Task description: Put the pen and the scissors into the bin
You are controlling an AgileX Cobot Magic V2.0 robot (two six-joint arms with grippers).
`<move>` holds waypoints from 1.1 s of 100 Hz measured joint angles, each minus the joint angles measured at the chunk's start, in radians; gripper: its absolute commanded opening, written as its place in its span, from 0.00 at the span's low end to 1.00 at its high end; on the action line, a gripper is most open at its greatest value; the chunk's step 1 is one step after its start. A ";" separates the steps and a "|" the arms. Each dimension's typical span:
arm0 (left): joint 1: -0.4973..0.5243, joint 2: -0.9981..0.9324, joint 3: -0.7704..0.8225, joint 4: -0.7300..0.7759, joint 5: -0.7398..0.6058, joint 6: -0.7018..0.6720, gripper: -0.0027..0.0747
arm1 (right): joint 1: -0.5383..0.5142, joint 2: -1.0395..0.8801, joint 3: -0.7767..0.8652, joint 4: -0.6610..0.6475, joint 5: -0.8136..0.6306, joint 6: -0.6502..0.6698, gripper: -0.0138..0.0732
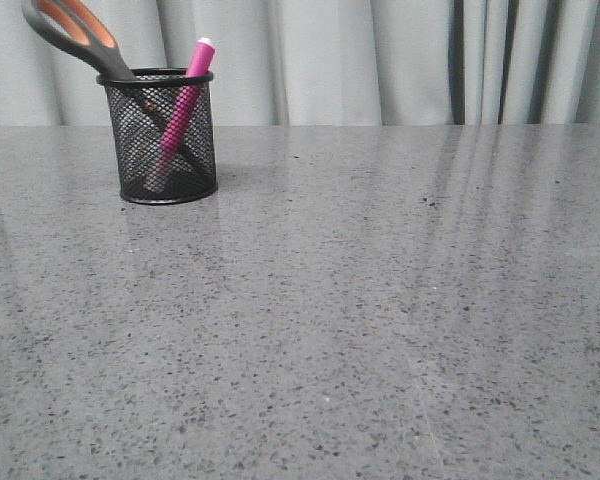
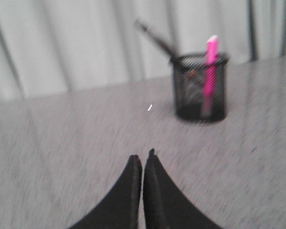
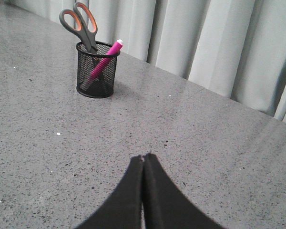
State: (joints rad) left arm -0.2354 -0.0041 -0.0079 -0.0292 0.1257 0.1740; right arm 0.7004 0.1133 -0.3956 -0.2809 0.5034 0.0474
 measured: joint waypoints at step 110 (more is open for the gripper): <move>0.145 0.000 0.009 -0.117 0.205 0.008 0.01 | 0.000 -0.002 0.006 0.000 0.000 0.000 0.08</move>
State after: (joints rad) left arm -0.0906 -0.0041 0.0014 -0.1465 0.3308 0.1819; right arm 0.7004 0.1116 -0.3897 -0.2809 0.5034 0.0474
